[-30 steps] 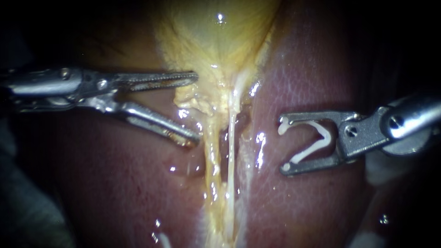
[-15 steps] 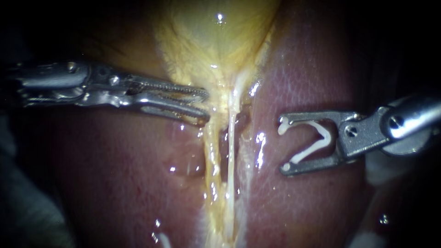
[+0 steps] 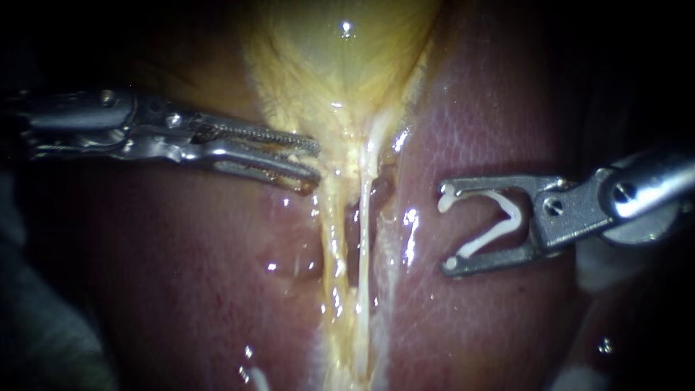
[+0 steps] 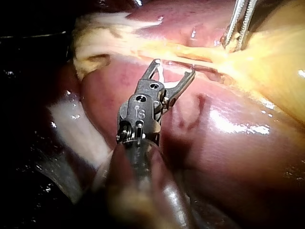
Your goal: Grabbing gallbladder
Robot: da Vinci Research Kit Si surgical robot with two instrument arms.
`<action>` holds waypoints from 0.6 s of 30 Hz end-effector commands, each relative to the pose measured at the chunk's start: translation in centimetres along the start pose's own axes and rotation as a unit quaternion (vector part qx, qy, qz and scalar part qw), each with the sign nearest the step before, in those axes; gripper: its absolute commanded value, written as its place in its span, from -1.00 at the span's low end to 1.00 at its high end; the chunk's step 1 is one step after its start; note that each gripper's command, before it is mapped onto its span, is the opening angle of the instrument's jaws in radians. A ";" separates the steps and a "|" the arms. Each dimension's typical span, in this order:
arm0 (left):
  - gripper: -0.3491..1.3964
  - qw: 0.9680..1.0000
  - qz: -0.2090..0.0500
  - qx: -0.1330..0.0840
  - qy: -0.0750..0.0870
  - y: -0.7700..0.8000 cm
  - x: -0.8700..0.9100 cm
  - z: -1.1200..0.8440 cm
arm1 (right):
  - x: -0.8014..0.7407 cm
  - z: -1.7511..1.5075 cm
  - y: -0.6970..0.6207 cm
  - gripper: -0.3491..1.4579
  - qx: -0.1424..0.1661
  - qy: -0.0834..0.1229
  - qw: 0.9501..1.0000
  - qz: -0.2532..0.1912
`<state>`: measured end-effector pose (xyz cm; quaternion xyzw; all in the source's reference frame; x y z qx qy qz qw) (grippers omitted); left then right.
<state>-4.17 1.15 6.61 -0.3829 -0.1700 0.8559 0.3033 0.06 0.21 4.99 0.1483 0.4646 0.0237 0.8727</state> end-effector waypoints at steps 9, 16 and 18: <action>-1.00 0.999 -0.032 0.007 -0.012 -0.01 0.04 -0.12 | 0.00 0.00 0.00 -0.06 0.000 0.000 1.000 0.000; -1.00 0.999 -0.043 0.008 -0.014 0.15 0.27 -0.32 | 0.00 0.00 0.00 -0.06 0.000 0.000 1.000 0.000; -1.00 0.999 -0.047 0.005 -0.004 0.21 0.39 -0.42 | 0.00 0.00 0.00 -0.06 0.000 0.000 1.000 0.000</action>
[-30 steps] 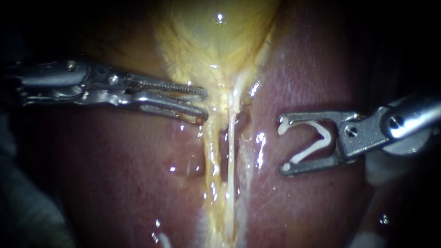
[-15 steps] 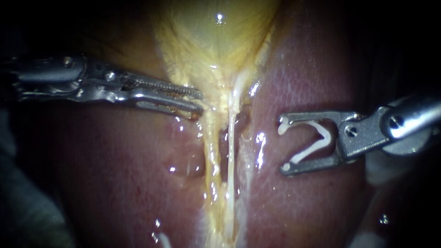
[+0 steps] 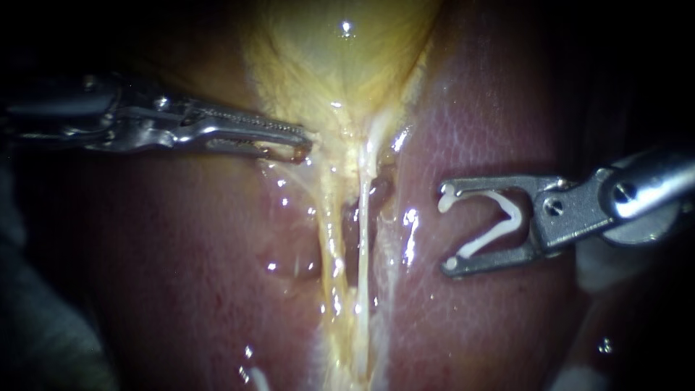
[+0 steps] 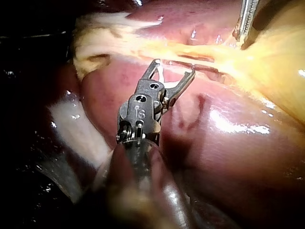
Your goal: Grabbing gallbladder
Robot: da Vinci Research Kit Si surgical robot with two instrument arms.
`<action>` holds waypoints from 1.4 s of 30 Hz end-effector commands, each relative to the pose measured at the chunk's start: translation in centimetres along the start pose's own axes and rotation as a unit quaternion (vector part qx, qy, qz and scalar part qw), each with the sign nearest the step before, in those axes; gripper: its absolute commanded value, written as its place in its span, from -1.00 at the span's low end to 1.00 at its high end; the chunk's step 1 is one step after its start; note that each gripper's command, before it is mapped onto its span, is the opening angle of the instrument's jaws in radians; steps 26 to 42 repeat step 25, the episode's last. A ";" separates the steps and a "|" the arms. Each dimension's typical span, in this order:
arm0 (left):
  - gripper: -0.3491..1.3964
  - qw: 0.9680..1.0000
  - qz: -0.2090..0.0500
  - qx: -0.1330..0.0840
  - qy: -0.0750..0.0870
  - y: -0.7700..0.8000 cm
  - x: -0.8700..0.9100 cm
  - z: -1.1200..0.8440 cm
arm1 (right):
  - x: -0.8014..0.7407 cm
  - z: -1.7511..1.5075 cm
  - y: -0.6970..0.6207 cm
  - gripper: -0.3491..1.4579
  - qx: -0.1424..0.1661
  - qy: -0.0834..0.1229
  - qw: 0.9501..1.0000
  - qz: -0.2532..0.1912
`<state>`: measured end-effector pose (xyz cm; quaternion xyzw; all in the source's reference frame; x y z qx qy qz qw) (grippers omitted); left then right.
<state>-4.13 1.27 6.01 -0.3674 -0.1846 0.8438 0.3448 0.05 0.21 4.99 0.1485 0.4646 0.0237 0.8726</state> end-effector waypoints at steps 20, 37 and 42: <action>-1.00 0.998 -0.028 0.011 0.057 0.06 0.46 -0.77 | 0.00 -0.01 0.00 -0.06 0.000 0.000 1.000 0.000; -1.00 0.998 -0.029 0.011 0.057 0.04 0.46 -0.77 | 0.00 -0.01 0.00 -0.06 0.000 0.000 1.000 0.000; -1.00 0.998 -0.029 0.011 0.057 0.04 0.46 -0.77 | 0.00 -0.01 0.00 -0.06 0.000 0.000 1.000 0.000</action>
